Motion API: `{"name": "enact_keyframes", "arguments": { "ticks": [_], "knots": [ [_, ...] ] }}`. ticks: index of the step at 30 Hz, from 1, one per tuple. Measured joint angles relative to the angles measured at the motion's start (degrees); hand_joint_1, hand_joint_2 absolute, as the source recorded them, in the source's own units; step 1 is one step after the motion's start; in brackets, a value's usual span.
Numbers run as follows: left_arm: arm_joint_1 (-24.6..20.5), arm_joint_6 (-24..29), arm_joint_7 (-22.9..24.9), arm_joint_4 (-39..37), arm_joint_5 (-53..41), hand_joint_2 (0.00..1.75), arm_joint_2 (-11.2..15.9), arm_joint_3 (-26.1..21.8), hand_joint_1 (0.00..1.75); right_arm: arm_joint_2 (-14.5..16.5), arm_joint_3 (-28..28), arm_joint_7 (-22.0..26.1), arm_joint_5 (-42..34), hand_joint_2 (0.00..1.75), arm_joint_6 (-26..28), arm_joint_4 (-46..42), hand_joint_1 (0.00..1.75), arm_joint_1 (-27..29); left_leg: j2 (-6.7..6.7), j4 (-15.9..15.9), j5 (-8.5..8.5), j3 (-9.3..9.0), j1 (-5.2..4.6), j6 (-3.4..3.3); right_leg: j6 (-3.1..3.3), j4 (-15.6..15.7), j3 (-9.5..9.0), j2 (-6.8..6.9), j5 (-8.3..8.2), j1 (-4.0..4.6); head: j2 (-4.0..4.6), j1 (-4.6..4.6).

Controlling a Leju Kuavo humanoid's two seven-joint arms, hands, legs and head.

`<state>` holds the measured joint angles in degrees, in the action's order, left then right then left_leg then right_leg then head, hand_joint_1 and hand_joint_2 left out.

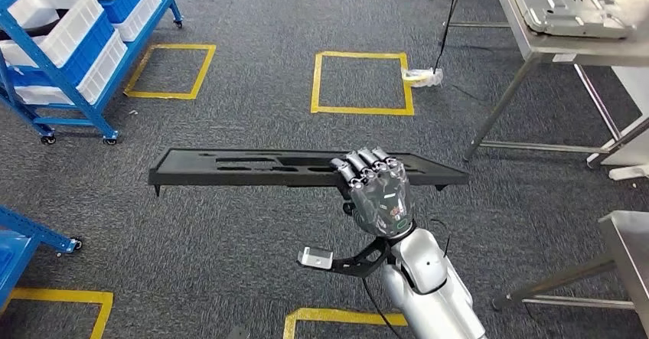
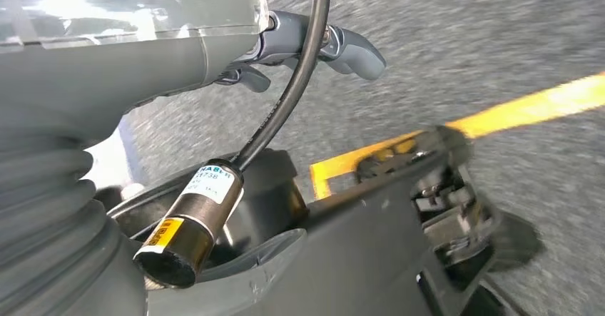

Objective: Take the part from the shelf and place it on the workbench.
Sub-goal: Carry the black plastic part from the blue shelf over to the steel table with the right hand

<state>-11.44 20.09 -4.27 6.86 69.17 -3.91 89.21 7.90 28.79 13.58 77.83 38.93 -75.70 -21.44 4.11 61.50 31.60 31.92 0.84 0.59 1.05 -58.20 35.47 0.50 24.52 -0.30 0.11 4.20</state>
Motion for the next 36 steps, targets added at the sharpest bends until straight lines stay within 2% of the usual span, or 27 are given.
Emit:
{"name": "enact_keyframes", "arguments": {
  "ticks": [2, 3, 4, 5, 6, 8, 10, 11, 12, 13, 14, 15, 17, 19, 20, 21, 22, 23, 25, 26, 28, 29, 31, 32, 34, 35, 36],
  "knots": [
    [0.02, -0.07, 0.08, 0.0, -0.36, 1.75, 0.19, 0.01, 0.0, 0.15, -0.02, -0.25, 0.7, 1.75, 0.0, -0.19, 1.75, 0.14, -2.78, 7.49, 3.48, 3.59, 0.09, 0.04, 0.48, 0.02, -0.12, -1.33, 0.04, 0.07, 0.0, -0.03],
    [0.03, -0.2, 0.08, 0.0, -0.52, 1.75, 0.26, 0.01, 0.0, 0.19, -0.03, -0.45, 0.96, 1.75, 0.0, -0.19, 1.75, 0.31, -3.31, 10.92, 4.57, 5.48, 0.09, 0.08, 0.55, -0.07, -0.11, -2.18, 0.08, 0.14, 0.0, -0.04],
    [0.0, -0.34, 0.03, 0.0, -0.67, 1.75, 0.32, 0.01, 0.0, 0.17, -0.03, -0.64, 1.17, 1.75, 0.0, -0.19, 1.75, 0.5, -3.55, 12.71, 4.58, 6.65, 0.09, 0.09, 0.58, -0.21, -0.11, -3.05, 0.13, 0.21, 0.0, -0.04],
    [-0.06, -0.48, -0.03, 0.0, -0.76, 1.75, 0.34, 0.01, 0.0, 0.16, -0.04, -0.78, 1.34, 1.75, 0.0, -0.19, 1.75, 0.65, -3.66, 12.3, 3.41, 6.82, 0.1, 0.03, 0.57, -0.42, -0.1, -3.97, 0.2, 0.24, 0.0, -0.04],
    [-0.17, -0.59, -0.09, 0.0, -0.83, 1.75, 0.34, 0.01, 0.0, 0.16, -0.05, -0.87, 1.49, 1.75, 0.0, -0.24, 1.75, 0.73, -3.92, 9.79, 1.29, 5.97, 0.12, -0.07, 0.51, -0.67, -0.11, -4.88, 0.31, 0.23, 0.0, -0.04],
    [-0.36, -0.79, -0.03, 0.0, -1.2, 1.75, 0.37, 0.01, 0.0, 0.16, -0.09, -1.04, 1.76, 1.75, 0.0, -0.42, 1.75, 0.71, -6.3, 2.48, -2.66, 3.15, 0.29, -0.42, 0.16, -1.33, 0.11, -6.58, 0.62, 0.17, 0.0, -0.03],
    [-0.54, -1.0, 0.17, 0.0, -1.74, 1.75, 0.4, 0.01, 0.0, 0.11, -0.14, -1.35, 2.11, 1.75, 0.0, -0.64, 1.75, 0.66, -8.54, -1.35, -3.74, 1.57, 0.32, -0.73, -0.48, -1.81, 0.71, -8.03, 0.67, -0.03, 0.0, -0.03],
    [-0.63, -1.11, 0.31, 0.0, -1.97, 1.75, 0.4, 0.01, 0.0, 0.02, -0.17, -1.52, 2.25, 1.75, 0.0, -0.72, 1.75, 0.67, -8.7, -1.63, -3.56, 1.39, 0.21, -0.86, -0.86, -1.82, 0.97, -8.67, 0.54, -0.16, 0.0, -0.03],
    [-0.74, -1.23, 0.42, 0.0, -2.3, 1.75, 0.33, 0.01, 0.0, -0.11, -0.2, -1.74, 2.38, 1.75, 0.0, -0.79, 1.75, 0.7, -8.11, -1.87, -3.67, 1.27, 0.16, -1.11, -1.25, -1.67, 1.18, -9.31, 0.34, -0.27, 0.0, -0.03],
    [-0.85, -1.33, 0.53, 0.0, -2.63, 1.75, 0.22, 0.01, 0.0, -0.29, -0.22, -1.97, 2.49, 1.75, 0.0, -0.84, 1.75, 0.75, -7.41, -2.21, -3.89, 1.14, 0.19, -1.47, -1.54, -1.72, 1.3, -9.03, 0.36, -0.28, 0.0, -0.03],
    [-0.92, -1.34, 0.58, 0.0, -2.96, 1.75, 0.08, 0.01, 0.0, -0.49, -0.24, -2.29, 2.65, 1.75, 0.0, -0.88, 1.75, 0.7, -6.67, -2.58, -4.12, 0.96, 0.24, -1.89, -1.8, -2.4, 1.67, -7.72, 0.83, -0.14, 0.0, 0.06],
    [-0.97, -1.26, 0.61, 0.0, -3.23, 1.75, -0.09, 0.01, 0.0, -0.64, -0.25, -2.65, 2.85, 1.75, 0.0, -0.9, 1.75, 0.58, -5.84, -2.94, -4.31, 0.79, 0.3, -2.29, -2.02, -4.11, 2.51, -5.87, 1.88, 0.03, 0.0, 0.15],
    [-0.94, -0.98, 0.66, 0.0, -3.22, 1.75, -0.26, 0.01, 0.0, -0.83, -0.27, -3.21, 3.22, 1.75, 0.0, -0.91, 1.75, 0.38, -4.17, -3.19, -4.34, 0.65, 0.13, -2.75, -2.4, -10.52, 5.66, -2.12, 5.16, 0.07, 0.0, 0.31],
    [-0.87, -0.8, 0.67, 0.0, -3.07, 1.75, -0.29, 0.01, 0.0, -1.03, -0.28, -3.42, 3.39, 1.75, 0.0, -0.81, 1.75, 0.47, -2.39, -3.17, -4.17, 0.61, 0.04, -2.81, -2.72, -16.26, 8.67, -1.1, 6.95, -0.24, 0.0, 0.31],
    [-0.89, -0.74, 0.67, 0.0, -3.02, 1.75, -0.29, 0.01, 0.0, -1.18, -0.28, -3.45, 3.44, 1.75, 0.0, -0.77, 1.75, 0.54, -1.53, -3.16, -4.05, 0.53, 0.03, -2.77, -2.82, -16.49, 8.85, -0.84, 6.37, -0.39, 0.0, 0.31],
    [-0.93, -0.72, 0.66, 0.0, -2.98, 1.75, -0.31, 0.01, 0.0, -1.32, -0.28, -3.46, 3.45, 1.75, 0.0, -0.74, 1.75, 0.58, -0.74, -3.16, -3.89, 0.38, 0.03, -2.66, -2.85, -14.42, 7.8, -0.5, 4.82, -0.5, 0.0, 0.32],
    [-0.96, -0.72, 0.66, 0.0, -2.97, 1.75, -0.32, 0.01, 0.0, -1.42, -0.28, -3.48, 3.46, 1.75, 0.0, -0.74, 1.75, 0.57, -0.04, -3.16, -3.68, 0.13, 0.03, -2.51, -2.8, -10.6, 5.76, 0.36, 2.76, -0.51, 0.0, 0.32],
    [-0.99, -0.73, 0.65, 0.0, -2.96, 1.75, -0.34, 0.01, 0.0, -1.48, -0.28, -3.5, 3.46, 1.75, 0.0, -0.75, 1.75, 0.5, 0.61, -3.17, -3.44, -0.13, -0.07, -2.28, -2.65, -6.65, 3.64, 1.83, 1.32, -0.22, 0.0, 0.32],
    [-1.04, -0.72, 0.64, 0.0, -2.92, 1.75, -0.38, 0.0, 0.0, -1.54, -0.28, -3.56, 3.47, 1.75, 0.0, -0.78, 1.75, 0.38, 1.76, -3.12, -2.97, -0.6, -0.35, -1.7, -2.04, -1.77, 1.18, 3.67, 0.04, 0.41, 0.0, 0.29],
    [-1.07, -0.73, 0.63, 0.0, -2.86, 1.75, -0.4, -0.01, 0.0, -1.59, -0.29, -3.62, 3.5, 1.75, 0.01, -0.79, 1.75, 0.35, 2.35, -3.16, -2.81, -0.77, -0.49, -1.4, -1.72, -1.27, 1.05, 3.7, 0.25, 0.74, 0.0, 0.28],
    [-1.24, -0.91, 0.58, 0.0, -2.75, 1.75, -0.47, -0.01, 0.0, -1.7, -0.3, -3.84, 3.77, 1.75, 0.01, -0.82, 1.75, 0.37, 3.12, -3.18, -2.41, -1.12, -0.42, -0.8, -1.08, -0.98, 1.02, 2.19, 0.1, 0.68, 0.0, 0.28],
    [-1.31, -1.07, 0.66, 0.0, -2.73, 1.75, -0.5, -0.01, 0.0, -1.75, -0.31, -4.01, 4.03, 1.75, 0.01, -0.86, 1.75, 0.34, 2.31, -2.72, -1.89, -1.11, -0.28, -0.53, -0.72, -0.76, 0.85, 1.48, 0.02, 0.51, 0.0, 0.28],
    [-1.24, -1.25, 1.36, 0.0, -2.74, 1.75, -0.53, -0.01, 0.0, -1.79, -0.31, -4.41, 4.48, 1.75, 0.01, -0.95, 1.75, 0.06, -0.98, 1.59, 0.74, 0.68, -0.02, -0.22, 0.04, -0.38, 0.47, 0.14, -0.19, 0.09, 0.0, 0.25],
    [-1.08, -1.22, 1.76, 0.0, -2.59, 1.75, -0.52, -0.01, 0.0, -1.81, -0.31, -4.66, 4.58, 1.75, 0.01, -0.93, 1.75, -0.18, -2.54, 5.31, 2.45, 2.46, 0.01, -0.2, 0.26, -0.37, 0.44, -0.61, -0.2, 0.11, 0.0, 0.23],
    [-0.56, -1.13, 1.71, 0.0, -1.69, 1.75, -0.52, -0.07, 0.0, -1.95, -0.31, -5.13, 4.57, 1.75, 0.0, -0.67, 1.75, -0.62, -3.55, 12.21, 4.53, 6.33, 0.01, -0.17, 0.45, -0.49, 0.41, -2.38, -0.19, 0.21, 0.0, 0.21],
    [-0.36, -1.14, 1.29, 0.0, -1.2, 1.75, -0.52, -0.1, 0.0, -2.07, -0.31, -5.31, 4.53, 1.75, 0.0, -0.46, 1.75, -0.82, -3.63, 13.27, 4.0, 7.31, 0.01, -0.2, 0.47, -0.58, 0.4, -3.31, -0.16, 0.25, 0.0, 0.21],
    [-0.2, -1.21, 0.89, 0.0, -0.76, 1.75, -0.52, -0.15, 0.0, -2.21, -0.31, -5.43, 4.51, 1.75, 0.0, -0.23, 1.75, -1.04, -3.73, 12.12, 2.37, 7.29, 0.02, -0.3, 0.46, -0.72, 0.38, -4.25, -0.13, 0.26, 0.0, 0.21]
  ]
}}
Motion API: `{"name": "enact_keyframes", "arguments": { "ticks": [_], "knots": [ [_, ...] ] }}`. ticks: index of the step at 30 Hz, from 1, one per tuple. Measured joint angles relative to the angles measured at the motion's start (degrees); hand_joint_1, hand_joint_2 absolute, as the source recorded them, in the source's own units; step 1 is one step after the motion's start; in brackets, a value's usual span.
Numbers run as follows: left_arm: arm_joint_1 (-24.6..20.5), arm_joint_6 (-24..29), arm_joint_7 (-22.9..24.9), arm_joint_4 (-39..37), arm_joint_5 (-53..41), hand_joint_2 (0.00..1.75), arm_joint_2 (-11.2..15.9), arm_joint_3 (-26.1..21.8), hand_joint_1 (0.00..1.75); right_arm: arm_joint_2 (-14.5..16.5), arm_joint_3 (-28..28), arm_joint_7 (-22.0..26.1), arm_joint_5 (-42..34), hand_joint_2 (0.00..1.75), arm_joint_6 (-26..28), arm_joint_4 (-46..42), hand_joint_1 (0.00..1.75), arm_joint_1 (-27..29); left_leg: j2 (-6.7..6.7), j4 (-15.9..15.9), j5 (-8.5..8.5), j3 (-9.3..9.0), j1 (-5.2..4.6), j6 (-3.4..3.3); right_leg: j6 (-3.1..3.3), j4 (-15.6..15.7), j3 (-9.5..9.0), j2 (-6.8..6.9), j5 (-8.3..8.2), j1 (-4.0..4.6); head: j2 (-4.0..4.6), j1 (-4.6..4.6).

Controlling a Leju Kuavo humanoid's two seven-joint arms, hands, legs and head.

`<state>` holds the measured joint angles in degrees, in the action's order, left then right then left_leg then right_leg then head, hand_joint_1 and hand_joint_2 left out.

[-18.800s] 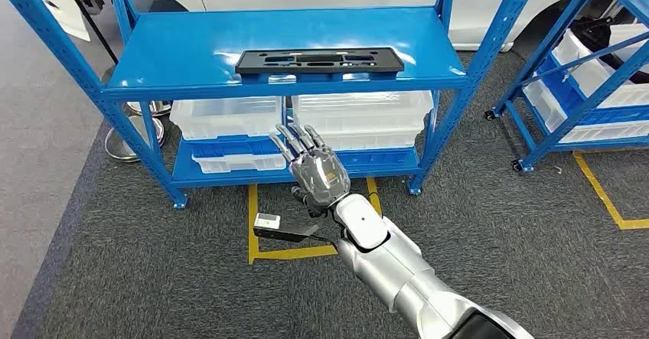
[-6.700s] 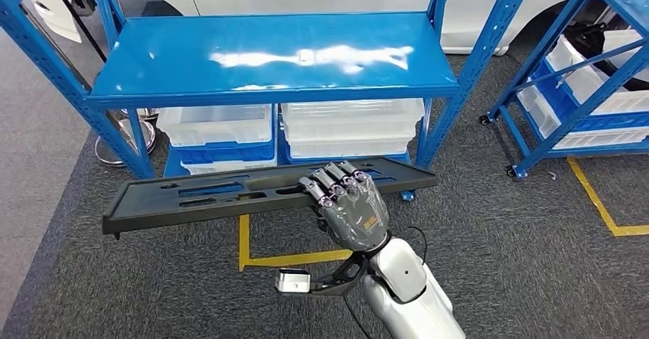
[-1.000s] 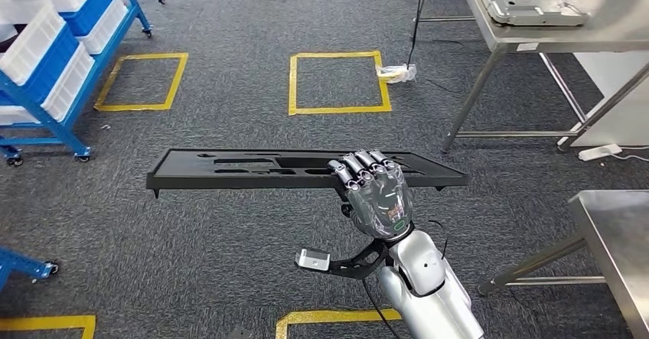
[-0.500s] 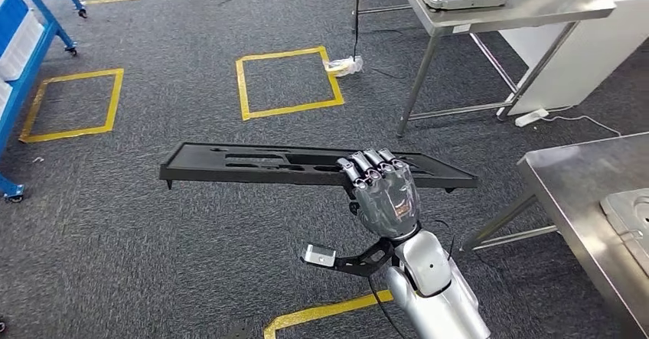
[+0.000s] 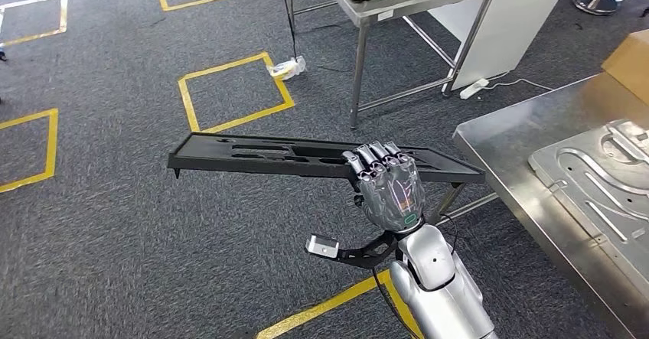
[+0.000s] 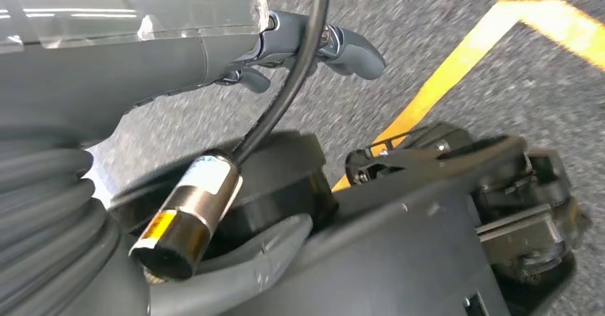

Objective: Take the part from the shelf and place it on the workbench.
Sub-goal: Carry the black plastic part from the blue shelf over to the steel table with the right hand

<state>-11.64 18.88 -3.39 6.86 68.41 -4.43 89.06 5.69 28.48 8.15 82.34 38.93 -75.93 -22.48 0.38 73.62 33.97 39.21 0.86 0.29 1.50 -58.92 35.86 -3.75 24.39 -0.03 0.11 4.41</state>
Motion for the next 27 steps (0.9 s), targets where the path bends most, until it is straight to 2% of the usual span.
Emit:
{"name": "enact_keyframes", "arguments": {
  "ticks": [1, 3, 4, 5, 7, 8, 10, 11, 13, 14, 15, 16, 18, 19, 20, 21, 22, 23, 24, 25, 27],
  "knots": [
    [0.05, -0.08, -0.24, 0.0, 0.28, 1.75, -0.02, -0.05, 0.0, -0.13, 0.0, -0.13, 0.04, 1.75, 0.0, 0.22, 1.75, -0.27, -0.46, -3.17, -2.42, -1.0, 0.01, -0.16, -0.07, -0.17, -0.01, -0.9, 0.06, -0.04, 0.0, 0.01],
    [0.06, -0.29, -0.24, 0.0, 0.58, 1.75, -0.11, -0.16, 0.0, -0.36, 0.0, -0.6, 0.31, 1.75, 0.0, 0.61, 1.75, -0.93, -2.89, -10.49, -6.2, -3.73, 0.09, -0.57, -0.45, -0.64, 0.18, -2.48, 0.24, -0.15, 0.0, 0.02],
    [0.06, -0.37, -0.12, 0.0, 0.66, 1.75, -0.23, -0.22, 0.0, -0.51, 0.0, -0.91, 0.48, 1.75, 0.0, 0.74, 1.75, -1.26, -3.87, -12.73, -7.02, -4.63, 0.07, -0.74, -0.77, -0.83, 0.38, -3.13, 0.28, -0.24, 0.0, 0.02],
    [0.06, -0.44, 0.01, 0.0, 0.67, 1.75, -0.43, -0.25, 0.0, -0.74, 0.0, -1.26, 0.62, 1.75, 0.0, 0.84, 1.75, -1.55, -4.36, -13.63, -7.12, -5.01, -0.02, -0.93, -1.16, -0.89, 0.57, -3.7, 0.24, -0.35, 0.0, 0.02],
    [-0.06, -0.4, 0.2, 0.01, 0.71, 1.75, -1.03, -0.26, 0.0, -1.43, 0.0, -1.87, 0.77, 1.75, 0.0, 1.01, 1.75, -2.11, -3.35, -14.02, -7.4, -5.19, -0.1, -1.44, -1.94, -0.72, 0.88, -4.46, 0.03, -0.49, 0.0, 0.01],
    [-0.16, -0.32, 0.24, 0.01, 0.73, 1.75, -1.36, -0.26, 0.0, -1.84, 0.0, -2.15, 0.78, 1.75, 0.0, 1.09, 1.75, -2.41, -2.69, -14.33, -7.63, -5.28, -0.03, -1.83, -2.26, -0.93, 1.07, -3.55, 0.23, -0.39, 0.0, 0.06],
    [-0.31, -0.15, 0.5, 0.02, 0.7, 1.75, -1.75, -0.25, 0.0, -2.46, 0.0, -2.56, 0.74, 1.75, 0.0, 1.22, 1.75, -3.04, -1.26, -14.95, -8.01, -5.42, 0.17, -2.55, -2.72, -4.05, 2.58, -0.03, 2.28, -0.1, 0.0, 0.22],
    [-0.28, -0.03, 0.63, 0.02, 0.67, 1.75, -1.8, -0.25, 0.0, -2.62, 0.0, -2.76, 0.76, 1.75, 0.0, 1.24, 1.75, -3.22, -0.51, -15.04, -8.02, -5.46, 0.1, -2.74, -2.92, -7.19, 4.03, 1.79, 4.0, -0.09, 0.0, 0.3],
    [-0.16, 0.26, 0.6, 0.01, 0.71, 1.75, -1.66, -0.24, 0.0, -2.9, 0.0, -3.14, 0.91, 1.75, 0.0, 1.22, 1.75, -3.12, 1.14, -15.05, -7.9, -5.46, 0.04, -2.87, -3.31, -14.1, 7.37, 3.04, 6.79, -0.41, 0.0, 0.34],
    [-0.14, 0.4, 0.45, 0.01, 0.79, 1.75, -1.53, -0.24, 0.0, -3.11, -0.01, -3.28, 0.98, 1.75, 0.0, 1.2, 1.75, -2.92, 1.99, -15.04, -7.8, -5.49, 0.04, -2.86, -3.48, -15.69, 8.18, 3.27, 6.94, -0.61, 0.0, 0.33],
    [-0.18, 0.48, 0.33, 0.0, 0.85, 1.75, -1.38, -0.24, 0.0, -3.35, -0.03, -3.34, 1.02, 1.75, 0.0, 1.14, 1.75, -2.73, 2.8, -15.03, -7.69, -5.55, 0.05, -2.79, -3.62, -15.11, 7.89, 3.53, 6.02, -0.78, 0.0, 0.34],
    [-0.24, 0.51, 0.31, 0.0, 0.9, 1.75, -1.25, -0.24, 0.0, -3.57, -0.07, -3.32, 1.02, 1.75, 0.0, 1.03, 1.75, -2.59, 3.56, -15.03, -7.55, -5.69, 0.05, -2.67, -3.67, -12.28, 6.44, 4.07, 4.27, -0.89, 0.0, 0.33],
    [-0.33, 0.51, 0.48, 0.0, 0.9, 1.75, -1.01, -0.23, 0.0, -3.81, -0.17, -3.24, 1.09, 1.75, 0.0, 0.64, 1.75, -2.51, 4.91, -15.01, -7.15, -6.14, -0.1, -2.25, -3.42, -4.33, 2.27, 6.7, 1.09, -0.59, 0.0, 0.33],
    [-0.35, 0.5, 0.51, 0.0, 0.9, 1.75, -0.88, -0.21, 0.0, -3.87, -0.21, -3.22, 1.14, 1.75, 0.0, 0.39, 1.75, -2.5, 5.53, -15.01, -6.96, -6.37, -0.25, -1.97, -3.11, -1.63, 0.89, 7.71, 0.36, -0.3, 0.0, 0.32],
    [-0.35, 0.5, 0.44, 0.0, 0.91, 1.75, -0.77, -0.19, 0.0, -3.94, -0.31, -3.22, 1.19, 1.75, 0.0, 0.15, 1.75, -2.46, 6.11, -15.01, -6.78, -6.58, -0.4, -1.67, -2.78, -0.29, 0.26, 8.26, 0.21, 0.01, 0.0, 0.29],
    [-0.37, 0.5, 0.33, 0.0, 0.95, 1.75, -0.67, -0.15, 0.0, -4.01, -0.45, -3.22, 1.21, 1.75, 0.0, -0.06, 1.75, -2.37, 6.7, -15.07, -6.67, -6.78, -0.52, -1.34, -2.43, -0.14, 0.26, 7.96, 0.33, 0.29, 0.0, 0.28],
    [-0.42, 0.5, 0.22, 0.0, 0.99, 1.75, -0.62, -0.1, 0.0, -4.1, -0.64, -3.21, 1.25, 1.75, 0.0, -0.27, 1.75, -2.28, 7.4, -15.15, -6.56, -7.05, -0.51, -1.01, -2.08, -0.02, 0.27, 7.09, 0.27, 0.28, 0.0, 0.27],
    [-0.51, 0.52, 0.14, 0.0, 1.02, 1.75, -0.6, -0.06, 0.0, -4.17, -0.83, -3.19, 1.37, 1.75, 0.01, -0.47, 1.75, -2.15, 7.3, -14.98, -6.23, -7.24, -0.4, -0.65, -1.74, 0.19, 0.12, 6.35, 0.17, 0.16, 0.0, 0.27],
    [-0.58, 0.54, 0.12, 0.0, 1.03, 1.75, -0.59, -0.02, 0.0, -4.21, -0.96, -3.18, 1.54, 1.75, 0.01, -0.68, 1.75, -2.11, 6.38, -14.23, -5.54, -7.13, -0.27, -0.38, -1.33, 0.42, -0.08, 5.61, 0.05, -0.02, 0.0, 0.3],
    [-0.62, 0.55, 0.19, 0.0, 0.95, 1.75, -0.57, 0.02, 0.0, -4.21, -1.03, -3.17, 1.79, 1.75, 0.01, -0.88, 1.75, -2.1, 4.8, -12.27, -4.26, -6.41, -0.13, -0.2, -0.91, 0.65, -0.29, 4.88, -0.09, -0.25, 0.0, 0.27],
    [-0.53, 0.55, 0.48, 0.0, 0.64, 1.75, -0.51, 0.08, 0.0, -4.15, -1.05, -3.17, 2.34, 1.75, 0.02, -1.08, 1.75, -2.02, 1.33, -5.12, -0.77, -3.05, 0.03, -0.05, -0.41, 0.75, -0.43, 3.3, -0.19, -0.41, 0.0, 0.22]
  ]
}}
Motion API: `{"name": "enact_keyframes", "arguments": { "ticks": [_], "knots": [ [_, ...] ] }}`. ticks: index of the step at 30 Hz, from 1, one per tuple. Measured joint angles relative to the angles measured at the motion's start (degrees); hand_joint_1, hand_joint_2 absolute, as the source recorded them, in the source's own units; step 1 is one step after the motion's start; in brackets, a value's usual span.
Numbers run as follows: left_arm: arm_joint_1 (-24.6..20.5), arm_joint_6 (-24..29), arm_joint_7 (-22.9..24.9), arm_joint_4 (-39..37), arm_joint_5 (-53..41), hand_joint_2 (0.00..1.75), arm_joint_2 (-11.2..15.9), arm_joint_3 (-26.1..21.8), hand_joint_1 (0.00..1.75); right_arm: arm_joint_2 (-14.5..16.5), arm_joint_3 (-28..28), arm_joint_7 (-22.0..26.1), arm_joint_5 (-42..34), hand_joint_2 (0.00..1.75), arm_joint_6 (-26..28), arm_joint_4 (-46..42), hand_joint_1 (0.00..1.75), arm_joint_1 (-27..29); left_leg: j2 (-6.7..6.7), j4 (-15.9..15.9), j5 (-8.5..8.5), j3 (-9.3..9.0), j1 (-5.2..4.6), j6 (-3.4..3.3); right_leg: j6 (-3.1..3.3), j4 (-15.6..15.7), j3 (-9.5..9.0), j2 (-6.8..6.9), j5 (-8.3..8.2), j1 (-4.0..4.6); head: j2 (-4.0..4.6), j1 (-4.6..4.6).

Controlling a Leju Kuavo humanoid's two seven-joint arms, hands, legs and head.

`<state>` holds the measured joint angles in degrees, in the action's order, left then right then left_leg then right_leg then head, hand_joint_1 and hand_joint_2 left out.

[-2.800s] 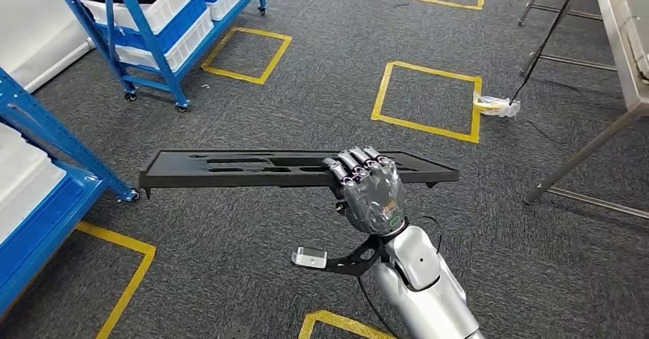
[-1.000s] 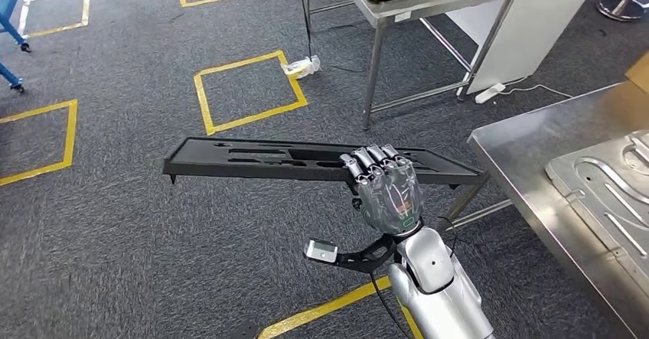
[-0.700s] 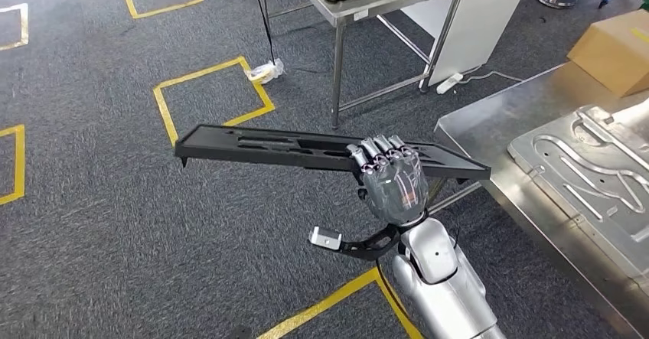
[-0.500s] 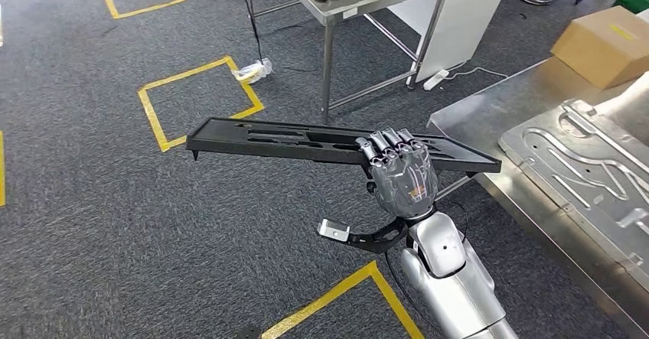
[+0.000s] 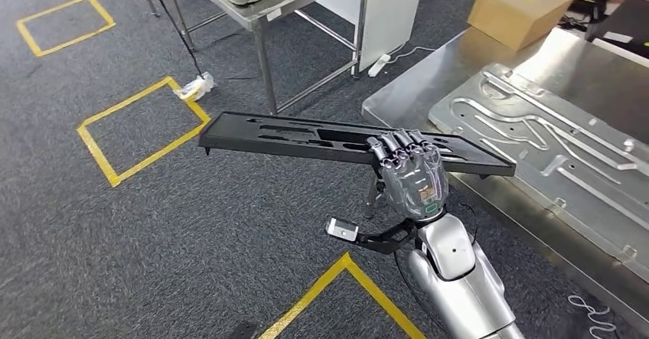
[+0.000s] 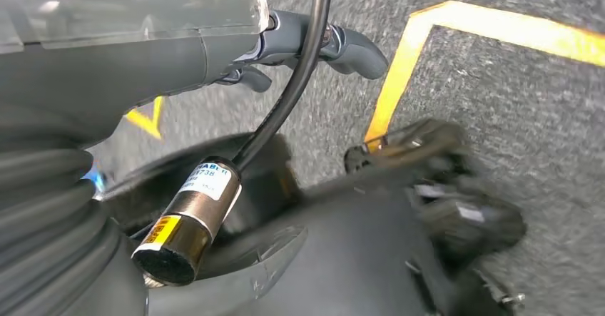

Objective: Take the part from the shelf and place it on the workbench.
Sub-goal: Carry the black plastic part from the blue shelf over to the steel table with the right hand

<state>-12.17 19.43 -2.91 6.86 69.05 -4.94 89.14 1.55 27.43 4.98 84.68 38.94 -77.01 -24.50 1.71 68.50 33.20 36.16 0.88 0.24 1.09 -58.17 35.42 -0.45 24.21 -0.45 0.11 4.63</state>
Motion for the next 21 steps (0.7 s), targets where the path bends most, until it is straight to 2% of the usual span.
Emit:
{"name": "enact_keyframes", "arguments": {
  "ticks": [1, 2, 3, 4, 5, 7, 8, 9, 10, 11, 12, 13, 15, 16, 17, 18, 19, 20, 21],
  "knots": [
    [0.11, 0.0, 0.11, 0.0, -0.2, 1.75, 0.04, 0.02, 0.0, 0.03, 0.0, 0.0, 0.29, 1.75, 0.0, -0.02, 1.75, 0.17, -0.8, 3.8, 1.31, 2.0, 0.01, 0.03, 0.1, -0.06, 0.0, -0.91, 0.01, 0.06, 0.0, -0.04],
    [0.2, 0.0, 0.15, 0.0, -0.37, 1.75, 0.08, 0.03, 0.0, 0.03, 0.0, 0.0, 0.5, 1.75, -0.01, -0.02, 1.75, 0.4, -1.13, 6.18, 1.66, 3.42, 0.01, 0.03, 0.14, -0.16, 0.0, -1.86, 0.04, 0.13, 0.0, -0.04],
    [0.24, 0.0, 0.08, 0.0, -0.48, 1.75, 0.12, 0.03, 0.0, 0.03, 0.0, -0.01, 0.64, 1.75, -0.01, -0.01, 1.75, 0.6, -1.27, 6.47, 0.85, 3.93, 0.01, -0.04, 0.15, -0.31, 0.01, -2.82, 0.08, 0.2, 0.0, -0.05],
    [0.23, 0.01, -0.04, 0.0, -0.55, 1.75, 0.16, 0.03, 0.0, 0.03, 0.0, -0.03, 0.72, 1.75, -0.02, -0.01, 1.75, 0.75, -1.48, 4.55, -0.99, 3.4, 0.01, -0.2, 0.13, -0.5, 0.01, -3.78, 0.14, 0.23, 0.0, -0.05],
    [0.16, 0.01, -0.18, 0.0, -0.57, 1.75, 0.22, 0.03, 0.0, 0.03, 0.0, -0.07, 0.73, 1.75, -0.02, -0.01, 1.75, 0.8, -2.19, 0.92, -3.39, 2.04, 0.01, -0.41, 0.04, -0.71, 0.03, -4.71, 0.23, 0.22, 0.0, -0.04],
    [0.05, 0.02, -0.46, 0.0, -0.53, 1.75, 0.37, 0.03, 0.0, 0.03, 0.0, -0.16, 0.74, 1.75, -0.02, -0.02, 1.75, 0.76, -4.8, -5.97, -6.56, -0.68, 0.14, -0.81, -0.37, -1.25, 0.31, -6.35, 0.44, 0.24, 0.0, -0.02],
    [-0.02, 0.02, -0.58, 0.0, -0.51, 1.75, 0.43, 0.03, 0.0, 0.03, 0.0, -0.19, 0.74, 1.75, -0.01, -0.02, 1.75, 0.74, -5.73, -7.85, -7.06, -1.44, 0.12, -0.95, -0.67, -1.42, 0.54, -7.0, 0.49, 0.17, 0.0, -0.02],
    [-0.09, 0.02, -0.65, 0.0, -0.5, 1.75, 0.46, 0.04, 0.0, 0.02, 0.0, -0.2, 0.74, 1.75, -0.01, -0.02, 1.75, 0.76, -6.03, -8.44, -6.93, -1.7, 0.06, -1.08, -1.04, -1.48, 0.77, -7.62, 0.46, 0.05, 0.0, -0.02],
    [-0.19, 0.02, -0.69, 0.0, -0.51, 1.75, 0.46, 0.04, 0.0, -0.01, 0.0, -0.2, 0.74, 1.75, -0.01, -0.02, 1.75, 0.79, -5.46, -8.67, -6.98, -1.84, -0.01, -1.24, -1.45, -1.4, 0.97, -8.26, 0.36, -0.08, 0.0, -0.02],
    [-0.32, 0.02, -0.7, 0.0, -0.54, 1.75, 0.42, 0.05, 0.0, -0.06, -0.01, -0.25, 0.79, 1.75, -0.01, -0.02, 1.75, 0.86, -4.74, -8.95, -7.16, -1.97, 0.03, -1.55, -1.78, -1.39, 1.11, -8.27, 0.34, -0.17, 0.0, -0.03],
    [-0.44, 0.02, -0.7, 0.0, -0.57, 1.75, 0.39, 0.05, 0.0, -0.11, -0.02, -0.37, 0.89, 1.75, -0.01, -0.09, 1.75, 0.88, -4.06, -9.29, -7.36, -2.11, 0.13, -1.88, -2.11, -1.75, 1.37, -7.28, 0.61, -0.07, 0.0, 0.08],
    [-0.52, 0.04, -0.7, 0.0, -0.59, 1.75, 0.36, 0.05, 0.0, -0.16, -0.03, -0.55, 1.04, 1.75, 0.0, -0.18, 1.75, 0.86, -3.31, -9.65, -7.56, -2.24, 0.26, -2.22, -2.43, -3.01, 2.04, -5.54, 1.46, 0.05, 0.0, 0.25],
    [-0.44, 0.09, -0.63, -0.01, -0.6, 1.75, 0.39, 0.05, 0.0, -0.21, -0.05, -1.06, 1.38, 1.75, 0.0, -0.42, 1.75, 0.83, -1.82, -9.99, -7.64, -2.39, 0.26, -2.64, -3.04, -8.7, 4.81, -1.6, 4.65, 0.06, 0.0, 0.59],
    [-0.32, 0.13, -0.53, -0.01, -0.59, 1.75, 0.43, 0.06, 0.0, -0.26, -0.07, -1.27, 1.48, 1.75, -0.01, -0.5, 1.75, 0.87, -0.98, -10.0, -7.55, -2.41, 0.21, -2.74, -3.34, -12.33, 6.64, -0.66, 6.27, -0.11, 0.0, 0.64],
    [-0.22, 0.15, -0.44, -0.02, -0.57, 1.75, 0.48, 0.06, 0.0, -0.36, -0.13, -1.41, 1.52, 1.75, -0.01, -0.56, 1.75, 0.97, -0.11, -9.99, -7.44, -2.43, 0.19, -2.76, -3.57, -15.09, 8.05, -0.22, 7.11, -0.3, 0.0, 0.65],
    [-0.15, 0.16, -0.32, -0.01, -0.55, 1.75, 0.51, 0.05, 0.0, -0.53, -0.26, -1.46, 1.53, 1.75, -0.01, -0.59, 1.75, 1.07, 0.75, -9.98, -7.31, -2.49, 0.2, -2.71, -3.76, -16.11, 8.63, 0.04, 6.94, -0.49, 0.0, 0.66],
    [-0.13, 0.17, -0.26, -0.01, -0.52, 1.75, 0.51, 0.05, 0.0, -0.72, -0.45, -1.43, 1.52, 1.75, -0.01, -0.62, 1.75, 1.13, 1.57, -9.97, -7.16, -2.62, 0.21, -2.62, -3.88, -14.89, 8.04, 0.34, 5.72, -0.64, 0.0, 0.66],
    [-0.13, 0.17, -0.21, -0.01, -0.49, 1.75, 0.5, 0.05, 0.0, -0.88, -0.68, -1.37, 1.52, 1.75, -0.01, -0.72, 1.75, 1.16, 2.33, -9.97, -6.97, -2.84, 0.22, -2.47, -3.91, -11.74, 6.42, 1.0, 3.82, -0.74, 0.0, 0.67],
    [-0.13, 0.17, -0.16, -0.01, -0.48, 1.75, 0.5, 0.05, 0.0, -0.98, -0.91, -1.31, 1.51, 1.75, 0.0, -0.87, 1.75, 1.11, 3.03, -9.97, -6.74, -3.13, 0.16, -2.25, -3.83, -7.7, 4.35, 2.5, 2.09, -0.65, 0.0, 0.67]
  ]
}}
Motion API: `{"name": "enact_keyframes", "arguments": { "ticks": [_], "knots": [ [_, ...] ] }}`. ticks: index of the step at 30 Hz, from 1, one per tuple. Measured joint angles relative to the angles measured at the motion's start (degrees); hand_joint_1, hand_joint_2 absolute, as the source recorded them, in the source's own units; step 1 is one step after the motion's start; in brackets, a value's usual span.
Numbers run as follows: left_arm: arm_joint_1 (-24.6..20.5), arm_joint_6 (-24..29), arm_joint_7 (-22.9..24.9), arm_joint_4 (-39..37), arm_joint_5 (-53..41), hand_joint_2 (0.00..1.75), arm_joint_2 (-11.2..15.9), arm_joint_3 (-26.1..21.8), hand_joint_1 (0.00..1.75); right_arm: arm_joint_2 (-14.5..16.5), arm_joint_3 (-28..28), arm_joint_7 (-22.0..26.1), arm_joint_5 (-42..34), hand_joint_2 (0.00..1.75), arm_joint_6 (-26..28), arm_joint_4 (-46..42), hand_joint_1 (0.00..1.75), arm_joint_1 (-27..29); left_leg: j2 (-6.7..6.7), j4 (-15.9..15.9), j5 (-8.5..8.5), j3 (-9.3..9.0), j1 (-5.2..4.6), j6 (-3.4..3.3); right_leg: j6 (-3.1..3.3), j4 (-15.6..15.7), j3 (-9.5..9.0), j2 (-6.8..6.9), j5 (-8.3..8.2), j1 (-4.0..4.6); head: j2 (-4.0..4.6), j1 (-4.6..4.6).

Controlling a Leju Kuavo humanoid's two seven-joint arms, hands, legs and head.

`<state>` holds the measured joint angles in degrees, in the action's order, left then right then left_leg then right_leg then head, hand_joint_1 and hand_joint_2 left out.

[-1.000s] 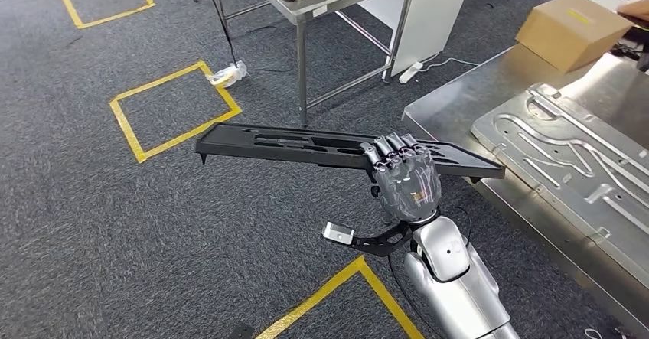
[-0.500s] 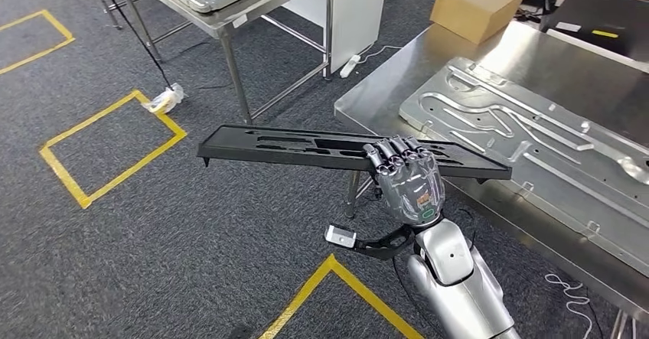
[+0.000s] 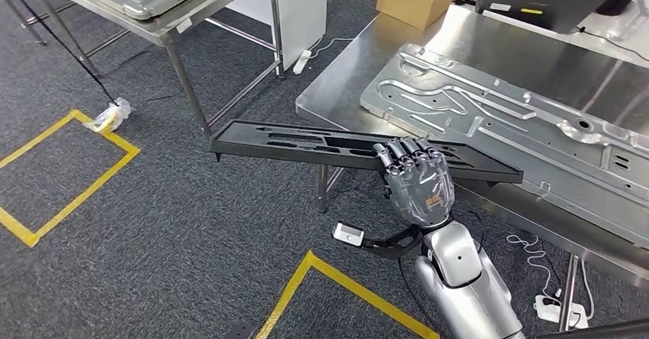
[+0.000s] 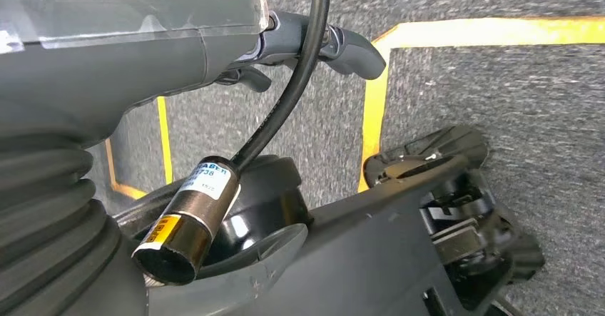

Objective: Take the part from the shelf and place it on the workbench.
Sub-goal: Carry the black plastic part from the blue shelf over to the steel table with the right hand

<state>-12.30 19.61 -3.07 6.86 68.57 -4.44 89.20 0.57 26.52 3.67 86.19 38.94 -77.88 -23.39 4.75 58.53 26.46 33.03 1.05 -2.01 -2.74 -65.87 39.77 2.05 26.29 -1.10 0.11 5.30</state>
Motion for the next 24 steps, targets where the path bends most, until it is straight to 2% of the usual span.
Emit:
{"name": "enact_keyframes", "arguments": {
  "ticks": [2, 3, 4, 5, 6, 8, 9, 10, 11, 12, 13, 14, 15, 16, 17, 18, 19, 20, 21, 22, 24],
  "knots": [
    [-0.01, 0.0, 0.07, 0.0, 0.01, 1.75, 0.01, 0.0, 0.0, -0.04, -0.27, 0.09, -0.03, 1.75, 0.0, -0.37, 1.75, -0.19, 1.29, 0.09, 0.52, -0.52, -0.37, 0.61, 0.69, 5.69, -2.93, 2.3, -1.88, 0.55, 0.0, -0.02],
    [-0.02, -0.01, 0.11, 0.0, 0.03, 1.75, 0.02, 0.0, 0.0, -0.07, -0.35, 0.11, -0.04, 1.75, 0.0, -0.5, 1.75, -0.26, 1.92, 0.09, 0.75, -0.78, -0.58, 0.95, 1.1, 6.66, -3.36, 2.69, -1.91, 0.85, 0.0, -0.05],
    [-0.05, -0.03, 0.15, 0.01, 0.05, 1.75, 0.02, 0.0, 0.0, -0.11, -0.44, 0.13, -0.04, 1.75, 0.0, -0.57, 1.75, -0.28, 2.62, 0.04, 0.93, -1.03, -0.72, 1.26, 1.55, 6.7, -3.35, 1.95, -1.87, 1.05, 0.0, -0.06],
    [-0.1, -0.07, 0.17, 0.01, 0.07, 1.75, -0.01, 0.0, 0.0, -0.17, -0.53, 0.14, -0.05, 1.75, 0.0, -0.66, 1.75, -0.25, 3.11, -0.03, 1.18, -1.24, -0.67, 1.6, 1.97, 6.8, -3.41, 1.1, -1.89, 0.9, 0.0, -0.09],
    [-0.18, -0.11, 0.17, 0.01, 0.08, 1.75, -0.04, 0.0, 0.0, -0.23, -0.62, 0.14, -0.06, 1.75, -0.01, -0.69, 1.75, -0.25, 2.61, 0.26, 1.63, -1.39, -0.56, 1.93, 2.35, 6.97, -3.55, 0.31, -1.94, 0.75, 0.0, -0.09],
    [-0.26, -0.16, 0.16, 0.01, 0.09, 1.75, -0.11, 0.0, 0.0, -0.26, -0.68, 0.15, -0.08, 1.75, -0.01, -0.74, 1.75, -0.39, -0.56, 3.72, 4.0, -0.18, -0.23, 2.33, 3.22, 7.31, -3.89, -1.1, -2.08, 0.36, 0.0, -0.15],
    [-0.21, -0.16, 0.16, 0.01, 0.09, 1.75, -0.11, -0.01, 0.0, -0.23, -0.68, 0.15, -0.09, 1.75, -0.01, -0.74, 1.75, -0.45, -2.49, 7.23, 5.8, 1.34, -0.12, 2.39, 3.49, 7.33, -3.93, -1.82, -2.07, 0.36, 0.0, -0.19],
    [-0.1, -0.17, 0.16, 0.01, 0.09, 1.75, -0.12, -0.01, 0.0, -0.2, -0.68, 0.15, -0.09, 1.75, -0.01, -0.72, 1.75, -0.44, -3.61, 11.29, 7.58, 3.36, -0.08, 2.43, 3.69, 7.29, -3.93, -2.61, -2.04, 0.4, 0.0, -0.22],
    [0.04, -0.17, 0.19, 0.01, 0.11, 1.75, -0.13, -0.01, 0.0, -0.16, -0.68, 0.15, -0.08, 1.75, -0.01, -0.7, 1.75, -0.36, -4.1, 14.8, 8.7, 5.28, -0.05, 2.47, 3.78, 7.22, -3.94, -3.51, -2.0, 0.46, 0.0, -0.24],
    [0.17, -0.17, 0.2, 0.01, 0.14, 1.75, -0.13, -0.01, 0.0, -0.15, -0.68, 0.15, -0.08, 1.75, -0.02, -0.69, 1.75, -0.24, -4.28, 16.79, 8.78, 6.58, -0.06, 2.46, 3.81, 7.13, -3.96, -4.47, -1.96, 0.53, 0.0, -0.24],
    [0.24, -0.17, 0.22, 0.01, 0.16, 1.75, -0.13, -0.01, 0.0, -0.15, -0.68, 0.15, -0.07, 1.75, -0.02, -0.68, 1.75, -0.15, -4.35, 16.48, 7.6, 6.86, -0.06, 2.38, 3.81, 7.01, -3.98, -5.44, -1.92, 0.57, 0.0, -0.23],
    [0.27, -0.17, 0.23, 0.01, 0.19, 1.75, -0.14, 0.0, 0.0, -0.15, -0.68, 0.15, -0.07, 1.75, -0.01, -0.68, 1.75, -0.09, -4.54, 14.04, 5.46, 6.14, -0.05, 2.22, 3.77, 6.88, -4.02, -6.41, -1.86, 0.59, 0.0, -0.24],
    [0.25, -0.17, 0.23, 0.01, 0.2, 1.75, -0.14, 0.0, 0.0, -0.15, -0.68, 0.15, -0.07, 1.75, -0.01, -0.69, 1.75, -0.06, -5.31, 10.16, 2.95, 4.72, -0.04, 1.99, 3.67, 6.72, -4.02, -7.31, -1.78, 0.57, 0.0, -0.24],
    [0.26, -0.17, 0.23, 0.01, 0.21, 1.75, -0.12, 0.0, 0.0, -0.15, -0.68, 0.15, -0.07, 1.75, -0.01, -0.69, 1.75, -0.07, -6.66, 6.4, 1.16, 3.28, 0.06, 1.74, 3.49, 6.48, -3.92, -8.11, -1.67, 0.62, 0.0, -0.21],
    [0.25, -0.15, 0.23, 0.0, 0.21, 1.75, -0.1, 0.0, 0.0, -0.14, -0.68, 0.14, -0.07, 1.75, -0.01, -0.7, 1.75, -0.07, -7.89, 3.62, 0.1, 2.15, 0.12, 1.61, 3.22, 6.26, -3.72, -8.88, -1.61, 0.57, 0.0, -0.21],
    [0.25, -0.12, 0.25, 0.0, 0.22, 1.75, -0.09, 0.0, 0.0, -0.13, -0.68, 0.14, -0.05, 1.75, -0.02, -0.7, 1.75, -0.03, -8.85, 2.03, -0.22, 1.52, 0.1, 1.52, 2.86, 6.12, -3.46, -9.53, -1.61, 0.44, 0.0, -0.18],
    [0.24, -0.08, 0.26, 0.0, 0.23, 1.75, -0.08, 0.0, 0.0, -0.13, -0.69, 0.13, -0.05, 1.75, -0.02, -0.7, 1.75, 0.05, -9.09, 1.6, -0.02, 1.3, 0.04, 1.47, 2.43, 6.12, -3.23, -10.2, -1.7, 0.28, 0.0, -0.2],
    [0.21, -0.03, 0.27, 0.0, 0.27, 1.75, -0.11, 0.0, 0.0, -0.14, -0.69, 0.13, -0.05, 1.75, -0.01, -0.7, 1.75, 0.15, -8.55, 1.3, -0.15, 1.14, 0.02, 1.37, 1.98, 6.27, -3.06, -10.9, -1.85, 0.14, 0.0, -0.2],
    [0.16, 0.0, 0.28, 0.0, 0.3, 1.75, -0.17, 0.0, 0.0, -0.17, -0.7, 0.13, -0.07, 1.75, -0.01, -0.7, 1.75, 0.27, -7.84, 0.95, -0.33, 0.98, 0.06, 1.1, 1.62, 6.28, -2.97, -10.93, -1.87, 0.1, 0.0, -0.21],
    [0.11, 0.02, 0.25, -0.01, 0.35, 1.75, -0.23, 0.0, 0.0, -0.21, -0.72, 0.12, -0.13, 1.75, 0.0, -0.71, 1.75, 0.3, -7.12, 0.58, -0.53, 0.78, 0.18, 0.73, 1.36, 5.78, -2.69, -9.92, -1.52, 0.25, 0.0, -0.06],
    [0.06, 0.02, 0.18, -0.02, 0.45, 1.75, -0.32, 0.0, 0.0, -0.26, -0.74, 0.11, -0.22, 1.75, 0.0, -0.72, 1.75, 0.22, -5.52, -0.05, -0.77, 0.45, 0.3, 0.08, 0.98, 1.39, -0.57, -5.97, 0.93, 0.49, 0.0, 0.27]
  ]
}}
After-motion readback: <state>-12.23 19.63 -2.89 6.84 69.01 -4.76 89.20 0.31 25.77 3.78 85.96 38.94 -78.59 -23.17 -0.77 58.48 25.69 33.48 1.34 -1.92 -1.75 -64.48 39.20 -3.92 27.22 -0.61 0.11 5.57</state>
